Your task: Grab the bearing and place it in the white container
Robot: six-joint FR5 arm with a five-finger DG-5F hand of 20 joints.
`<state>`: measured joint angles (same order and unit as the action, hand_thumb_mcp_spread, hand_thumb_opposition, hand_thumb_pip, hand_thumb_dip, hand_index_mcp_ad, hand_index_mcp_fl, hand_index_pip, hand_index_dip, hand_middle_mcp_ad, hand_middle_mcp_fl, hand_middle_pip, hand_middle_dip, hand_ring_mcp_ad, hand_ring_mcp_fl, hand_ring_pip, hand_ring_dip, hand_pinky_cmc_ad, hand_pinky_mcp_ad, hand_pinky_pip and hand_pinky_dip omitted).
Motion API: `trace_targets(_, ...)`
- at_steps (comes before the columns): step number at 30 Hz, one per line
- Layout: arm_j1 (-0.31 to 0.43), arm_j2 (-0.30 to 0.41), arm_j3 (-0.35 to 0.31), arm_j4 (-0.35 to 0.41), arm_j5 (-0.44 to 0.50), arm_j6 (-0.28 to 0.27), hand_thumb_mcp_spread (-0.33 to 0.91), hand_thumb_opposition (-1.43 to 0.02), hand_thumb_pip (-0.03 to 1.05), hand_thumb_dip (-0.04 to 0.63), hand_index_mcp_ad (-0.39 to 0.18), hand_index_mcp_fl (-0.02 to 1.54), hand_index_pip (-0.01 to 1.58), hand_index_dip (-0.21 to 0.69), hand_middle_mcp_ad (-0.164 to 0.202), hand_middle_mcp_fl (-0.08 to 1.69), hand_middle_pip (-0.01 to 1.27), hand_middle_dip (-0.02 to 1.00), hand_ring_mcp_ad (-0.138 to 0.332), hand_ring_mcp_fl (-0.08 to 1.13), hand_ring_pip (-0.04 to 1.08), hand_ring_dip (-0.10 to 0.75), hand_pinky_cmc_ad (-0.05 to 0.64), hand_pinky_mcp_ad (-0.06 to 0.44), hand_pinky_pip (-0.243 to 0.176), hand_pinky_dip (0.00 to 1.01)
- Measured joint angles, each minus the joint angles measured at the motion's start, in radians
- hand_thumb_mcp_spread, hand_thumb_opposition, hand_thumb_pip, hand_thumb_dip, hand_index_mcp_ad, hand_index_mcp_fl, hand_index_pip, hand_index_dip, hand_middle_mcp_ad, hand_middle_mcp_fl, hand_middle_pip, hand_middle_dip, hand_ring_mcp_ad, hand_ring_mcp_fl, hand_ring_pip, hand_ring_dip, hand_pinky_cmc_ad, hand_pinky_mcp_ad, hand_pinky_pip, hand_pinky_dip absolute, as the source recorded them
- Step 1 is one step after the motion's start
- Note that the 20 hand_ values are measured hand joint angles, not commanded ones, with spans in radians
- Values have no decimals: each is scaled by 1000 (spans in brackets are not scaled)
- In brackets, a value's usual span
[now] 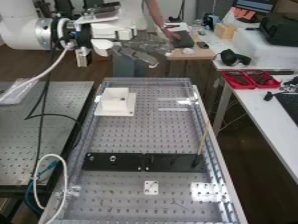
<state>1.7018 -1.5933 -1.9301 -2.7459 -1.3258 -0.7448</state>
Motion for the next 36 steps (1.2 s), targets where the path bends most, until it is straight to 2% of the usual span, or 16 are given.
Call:
trace_targets(20, -64, -33, 77, -58, -116, -13, 328, -726, 384, 133, -141, 253, 101, 169, 59, 56, 140, 197, 126, 0, 99, 110, 360, 297, -61, 173)
trace_targets(26, -97, -33, 87, -74, -161, 26, 333, -730, 380, 115, -124, 239, 101, 169, 61, 56, 140, 197, 171, 12, 96, 106, 360, 293, -61, 173)
trace_targets(36, -123, -12, 78, -86, -184, 50, 302, -712, 351, 87, -106, 187, 101, 173, 61, 56, 140, 197, 188, 12, 96, 110, 363, 286, -75, 169)
